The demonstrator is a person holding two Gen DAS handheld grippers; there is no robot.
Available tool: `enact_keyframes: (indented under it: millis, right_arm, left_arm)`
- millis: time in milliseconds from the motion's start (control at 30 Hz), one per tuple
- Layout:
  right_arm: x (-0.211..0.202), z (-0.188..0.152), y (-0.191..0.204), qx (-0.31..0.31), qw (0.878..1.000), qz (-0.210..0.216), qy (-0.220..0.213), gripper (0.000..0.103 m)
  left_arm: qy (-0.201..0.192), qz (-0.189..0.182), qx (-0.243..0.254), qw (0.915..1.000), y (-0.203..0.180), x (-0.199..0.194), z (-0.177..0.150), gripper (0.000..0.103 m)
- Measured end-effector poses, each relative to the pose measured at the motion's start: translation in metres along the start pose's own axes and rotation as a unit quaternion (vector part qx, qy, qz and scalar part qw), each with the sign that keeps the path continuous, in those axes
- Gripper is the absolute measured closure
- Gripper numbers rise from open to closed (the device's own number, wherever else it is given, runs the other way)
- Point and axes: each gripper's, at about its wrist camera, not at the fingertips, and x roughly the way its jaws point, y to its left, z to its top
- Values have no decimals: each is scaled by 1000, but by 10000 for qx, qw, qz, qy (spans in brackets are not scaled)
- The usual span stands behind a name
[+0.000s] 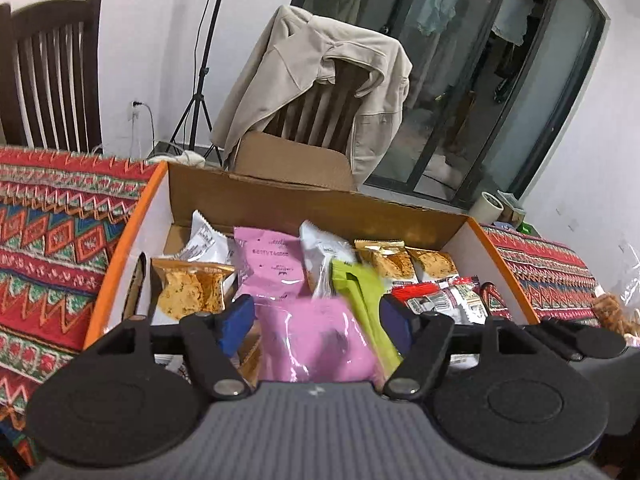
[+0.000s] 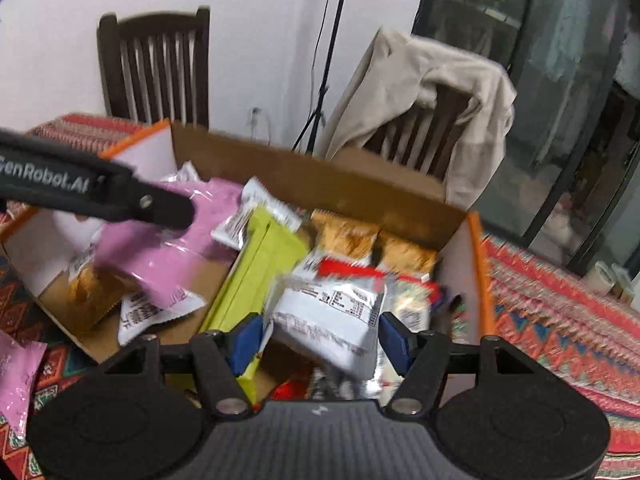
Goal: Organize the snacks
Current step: 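Carry the pink and white packets into the cardboard box and open both grippers, then withdraw both tools from the box toward the remaining snacks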
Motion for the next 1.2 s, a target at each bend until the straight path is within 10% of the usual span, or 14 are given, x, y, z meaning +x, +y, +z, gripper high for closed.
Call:
enact_keyframes:
  millis: [167, 533, 900, 1200]
  right_arm:
    - [-12, -4, -19, 711, 9913, 1075, -250, 27]
    - [-140, -12, -59, 525, 9911, 532, -1104, 25]
    - [-289, -102, -47, 277, 9811, 554, -1836, 16]
    - [-353, -222, -11, 579, 9744, 562, -2098, 13]
  left_arm:
    - [-147, 90, 127, 9998, 4, -22, 0, 25]
    - [-706, 103, 654, 9953, -15, -153, -21, 17]
    - [-1575, -345, 360, 9863, -15, -300, -126, 6]
    - [-1736, 169, 286, 9843, -24, -366, -252, 3]
